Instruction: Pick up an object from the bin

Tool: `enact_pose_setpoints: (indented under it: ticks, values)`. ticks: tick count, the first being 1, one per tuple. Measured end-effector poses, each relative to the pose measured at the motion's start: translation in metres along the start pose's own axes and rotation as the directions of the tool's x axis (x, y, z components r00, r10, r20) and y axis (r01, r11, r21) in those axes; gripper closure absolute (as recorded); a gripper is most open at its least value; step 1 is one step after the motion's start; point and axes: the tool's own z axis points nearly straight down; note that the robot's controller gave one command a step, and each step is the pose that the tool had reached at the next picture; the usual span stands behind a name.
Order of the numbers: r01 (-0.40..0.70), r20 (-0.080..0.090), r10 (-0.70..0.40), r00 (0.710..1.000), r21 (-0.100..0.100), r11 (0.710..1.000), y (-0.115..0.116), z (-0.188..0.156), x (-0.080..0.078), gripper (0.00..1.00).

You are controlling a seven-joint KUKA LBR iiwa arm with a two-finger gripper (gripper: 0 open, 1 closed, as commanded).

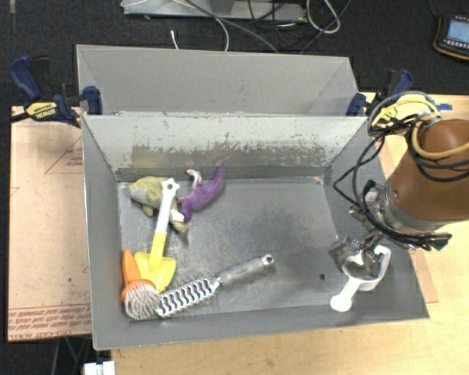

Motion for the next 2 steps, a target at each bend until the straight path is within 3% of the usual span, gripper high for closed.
enact_pose_setpoints:
  ticks: [1,2]
  values:
    - [-0.007,0.004,0.007,1.000,0.009,1.000,-0.001,-0.086,-0.006,1.00]
    - [0.066,0.004,-0.066,0.998,0.006,0.998,0.022,0.017,-0.026,1.00]
